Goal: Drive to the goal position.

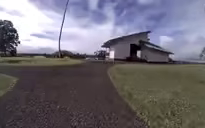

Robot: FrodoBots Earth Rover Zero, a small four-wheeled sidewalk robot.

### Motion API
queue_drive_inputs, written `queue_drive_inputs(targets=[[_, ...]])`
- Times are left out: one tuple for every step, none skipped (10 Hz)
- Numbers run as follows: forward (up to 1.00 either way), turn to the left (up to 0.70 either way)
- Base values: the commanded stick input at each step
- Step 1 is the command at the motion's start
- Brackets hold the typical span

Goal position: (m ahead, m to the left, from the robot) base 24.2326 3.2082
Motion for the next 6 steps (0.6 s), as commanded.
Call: queue_drive_inputs(targets=[[0.50,0.00],[0.50,0.00],[0.50,0.00],[0.50,0.00],[0.50,0.00],[0.50,0.00]])
